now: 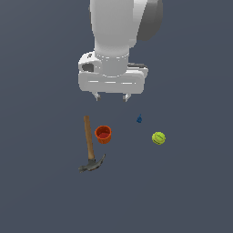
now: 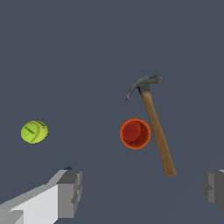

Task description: Pick up a designated object from a clutter of objects.

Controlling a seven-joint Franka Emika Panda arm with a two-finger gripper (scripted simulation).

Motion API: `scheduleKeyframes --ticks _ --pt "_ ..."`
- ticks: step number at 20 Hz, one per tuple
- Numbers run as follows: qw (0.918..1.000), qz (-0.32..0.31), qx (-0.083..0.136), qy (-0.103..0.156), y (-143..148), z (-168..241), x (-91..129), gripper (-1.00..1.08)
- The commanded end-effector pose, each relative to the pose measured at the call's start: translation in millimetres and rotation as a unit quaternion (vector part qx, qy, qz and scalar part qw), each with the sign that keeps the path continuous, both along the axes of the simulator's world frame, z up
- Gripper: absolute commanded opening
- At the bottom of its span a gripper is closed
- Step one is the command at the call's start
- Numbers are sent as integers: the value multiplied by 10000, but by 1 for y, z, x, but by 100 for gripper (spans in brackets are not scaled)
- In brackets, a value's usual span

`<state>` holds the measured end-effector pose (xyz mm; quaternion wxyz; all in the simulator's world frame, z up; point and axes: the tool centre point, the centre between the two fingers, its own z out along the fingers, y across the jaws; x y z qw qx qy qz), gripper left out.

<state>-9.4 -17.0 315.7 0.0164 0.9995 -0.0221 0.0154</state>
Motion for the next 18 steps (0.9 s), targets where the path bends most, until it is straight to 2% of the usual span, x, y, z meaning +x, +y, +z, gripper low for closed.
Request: scheduleKeyframes --ticks 1,9,18 --pt "10000 14 -1 9 9 -12 -1 100" --pt "10000 66 6 33 52 -71 -16 100" --pt "9998 153 59 80 113 -153 -62 100"
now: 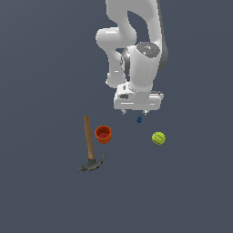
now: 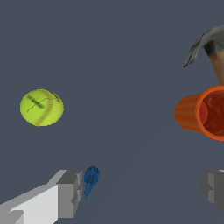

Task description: Pick up a designated object from a clutter of objects.

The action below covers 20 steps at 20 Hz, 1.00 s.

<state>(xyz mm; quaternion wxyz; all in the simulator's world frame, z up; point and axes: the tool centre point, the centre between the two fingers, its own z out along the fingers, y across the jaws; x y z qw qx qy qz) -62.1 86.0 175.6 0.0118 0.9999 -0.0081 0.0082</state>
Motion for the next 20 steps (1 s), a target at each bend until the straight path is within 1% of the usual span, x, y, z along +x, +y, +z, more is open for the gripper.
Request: scheduleKeyframes --ticks 1,6,11,16,20 --pt "10000 22 22 12 15 -21 -16 100" --pt "10000 59 63 42 38 -53 -45 100" --pt "9999 83 96 66 51 -72 -67 100" --pt "9999 94 114 79 57 -82 -79 100" --pt "9999 99 114 84 58 -82 -80 100"
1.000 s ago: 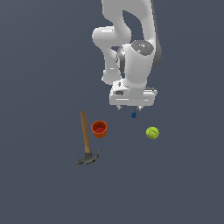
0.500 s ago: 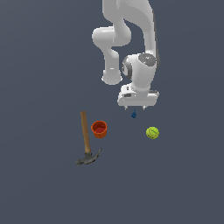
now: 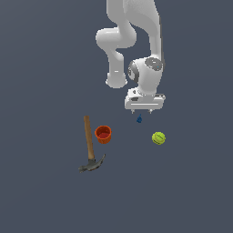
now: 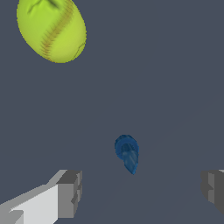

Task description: Pick up a designated object from a clutter of objects.

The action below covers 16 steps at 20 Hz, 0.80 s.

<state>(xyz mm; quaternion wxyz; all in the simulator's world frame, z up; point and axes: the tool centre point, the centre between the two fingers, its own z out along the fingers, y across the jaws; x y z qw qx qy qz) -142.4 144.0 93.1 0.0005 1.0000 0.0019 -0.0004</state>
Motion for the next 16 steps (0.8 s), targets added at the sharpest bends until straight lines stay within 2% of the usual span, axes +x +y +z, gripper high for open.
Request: scheduleKeyframes --ticks 1,16 --pt "10000 -2 1 -2 0 0 0 100" --pt "10000 -1 8 -1 0 -44 -2 100"
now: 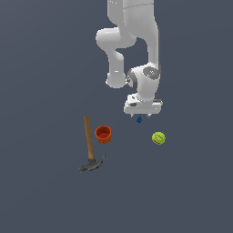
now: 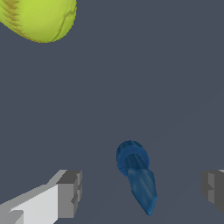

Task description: Pick up a designated object from a clutter of objects.

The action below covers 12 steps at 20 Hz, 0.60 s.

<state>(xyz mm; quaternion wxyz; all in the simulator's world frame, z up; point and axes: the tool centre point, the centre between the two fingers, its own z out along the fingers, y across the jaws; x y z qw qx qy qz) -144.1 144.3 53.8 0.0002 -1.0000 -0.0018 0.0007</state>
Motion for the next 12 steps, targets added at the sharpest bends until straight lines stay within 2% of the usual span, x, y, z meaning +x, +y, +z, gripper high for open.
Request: scheduleKeyframes --ticks 1,6,7,12 --pt "10000 0 1 -4 0 -7 0 100" --pt "10000 0 -2 -6 0 -12 1 100" --pt "10000 0 -2 -6 0 -12 1 -100" --pt "10000 0 -2 -6 0 -12 1 -100"
